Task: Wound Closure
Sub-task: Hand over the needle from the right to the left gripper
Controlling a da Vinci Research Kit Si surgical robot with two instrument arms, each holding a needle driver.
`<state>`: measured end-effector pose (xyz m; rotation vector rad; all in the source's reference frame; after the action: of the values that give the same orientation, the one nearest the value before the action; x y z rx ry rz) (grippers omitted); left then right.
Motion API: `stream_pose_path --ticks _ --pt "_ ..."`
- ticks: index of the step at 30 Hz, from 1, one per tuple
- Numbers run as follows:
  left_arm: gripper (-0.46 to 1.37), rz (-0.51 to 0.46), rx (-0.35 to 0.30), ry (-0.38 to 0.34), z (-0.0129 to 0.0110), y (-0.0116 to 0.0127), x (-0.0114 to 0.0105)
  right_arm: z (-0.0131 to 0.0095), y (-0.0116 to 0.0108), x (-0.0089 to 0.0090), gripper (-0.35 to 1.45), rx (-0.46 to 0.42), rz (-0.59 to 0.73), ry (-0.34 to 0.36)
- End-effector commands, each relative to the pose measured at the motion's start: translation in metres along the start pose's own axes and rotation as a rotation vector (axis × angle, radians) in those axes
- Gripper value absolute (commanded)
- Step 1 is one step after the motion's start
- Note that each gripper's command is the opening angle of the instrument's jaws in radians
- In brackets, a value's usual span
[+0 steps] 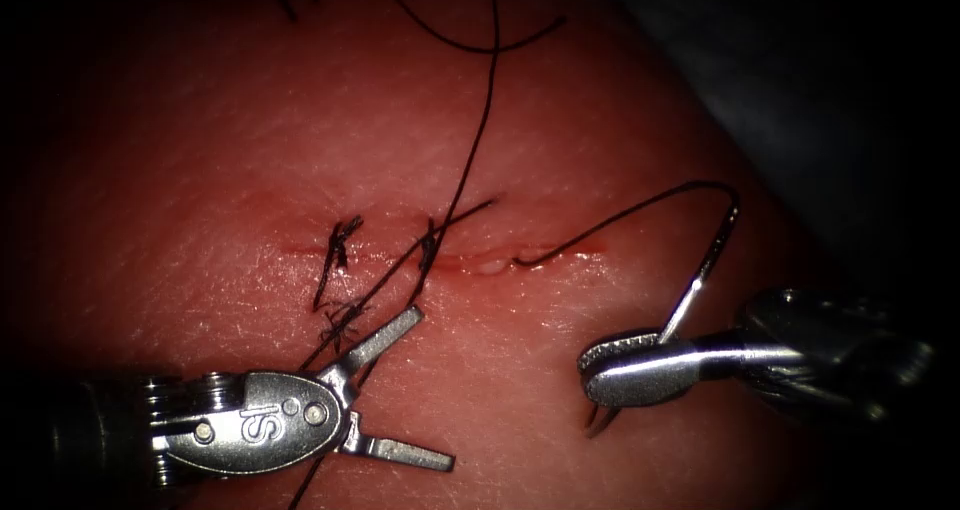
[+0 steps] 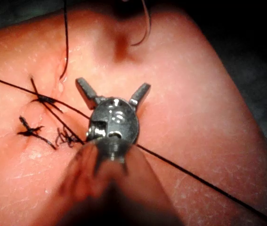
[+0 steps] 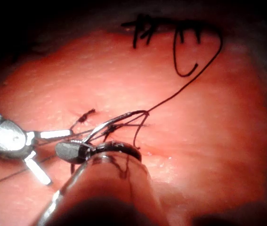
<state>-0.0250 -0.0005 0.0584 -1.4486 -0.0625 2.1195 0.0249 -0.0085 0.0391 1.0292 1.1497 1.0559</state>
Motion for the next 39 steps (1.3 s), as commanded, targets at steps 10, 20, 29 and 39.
stream_pose_path --ticks 10,20,29,39 --pt "0.99 0.000 0.002 0.002 0.0000 0.0002 0.0000 -0.0001 -0.0003 0.0004 -0.35 -0.049 0.013 0.024" --pt "1.03 -0.160 0.074 -0.031 0.0005 0.0011 0.0015 0.0013 -0.0006 0.0033 -0.35 -0.307 0.148 0.156" --pt "1.05 -0.229 0.099 -0.017 0.0012 0.0022 0.0027 0.0045 0.0001 0.0039 -0.35 -0.459 0.189 0.228" --pt "1.11 -0.256 0.153 0.049 0.0028 0.0015 0.0027 0.0057 -0.0001 0.0040 -0.35 -0.547 0.227 0.231"
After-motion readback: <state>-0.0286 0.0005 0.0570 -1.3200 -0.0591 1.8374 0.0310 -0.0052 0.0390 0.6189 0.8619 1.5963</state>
